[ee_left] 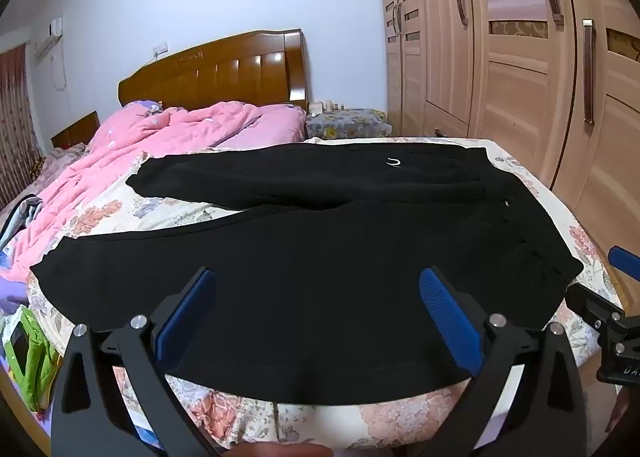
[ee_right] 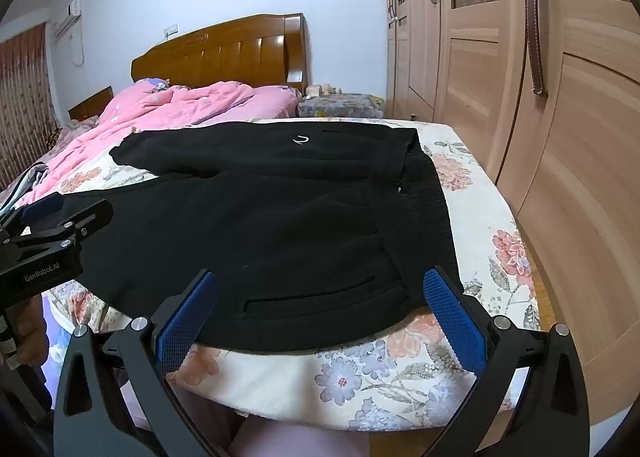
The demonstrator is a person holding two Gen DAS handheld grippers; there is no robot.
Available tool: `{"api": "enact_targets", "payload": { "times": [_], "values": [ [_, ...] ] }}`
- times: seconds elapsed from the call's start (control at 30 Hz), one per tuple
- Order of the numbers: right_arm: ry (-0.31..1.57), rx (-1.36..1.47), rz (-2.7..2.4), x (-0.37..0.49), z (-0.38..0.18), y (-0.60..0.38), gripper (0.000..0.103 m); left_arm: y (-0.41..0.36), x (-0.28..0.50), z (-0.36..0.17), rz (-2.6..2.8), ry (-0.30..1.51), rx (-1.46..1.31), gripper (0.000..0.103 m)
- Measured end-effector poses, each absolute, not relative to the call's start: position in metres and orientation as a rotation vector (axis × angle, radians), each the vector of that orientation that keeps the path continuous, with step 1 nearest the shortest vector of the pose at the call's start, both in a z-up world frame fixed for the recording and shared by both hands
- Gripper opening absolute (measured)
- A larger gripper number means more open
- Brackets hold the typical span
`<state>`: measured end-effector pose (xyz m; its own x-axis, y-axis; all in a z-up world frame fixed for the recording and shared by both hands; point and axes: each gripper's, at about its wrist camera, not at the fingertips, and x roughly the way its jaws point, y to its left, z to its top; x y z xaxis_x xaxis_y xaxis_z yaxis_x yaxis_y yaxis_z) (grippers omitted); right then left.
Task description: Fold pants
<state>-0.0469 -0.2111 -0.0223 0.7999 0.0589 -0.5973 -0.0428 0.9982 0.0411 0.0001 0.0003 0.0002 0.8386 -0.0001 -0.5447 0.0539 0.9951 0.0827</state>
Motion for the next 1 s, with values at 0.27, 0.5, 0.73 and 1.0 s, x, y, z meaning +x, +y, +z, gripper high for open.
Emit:
{"api": "enact_targets", "payload": {
  "times": [0.27,0.5,0.73,1.0],
  "values": [
    [0.644,0.039,0.06,-0.0471,-0.0236,-0.2114,0.099,0.0001,-0.0009,0.0003,-0.038,0.572,0.09,0.101],
    [0.644,0.044,0.059,-0.0476,-0.0226,-0.2118,0.099,0.0019,0.0003,0.0001,-0.027,0.574,0.092,0.101],
    [0.646,0.058,0.058,-0.0478,-0.0262,-0.2133,0.099,0.0052,-0.0018,-0.0026,-0.03,0.577,0.091,0.101],
    [0.648,0.064,0.06,-0.0487,-0.0272,-0.2138,0.099,0.0057,-0.0024,-0.0041,-0.029,0.579,0.09,0.101]
  ]
}}
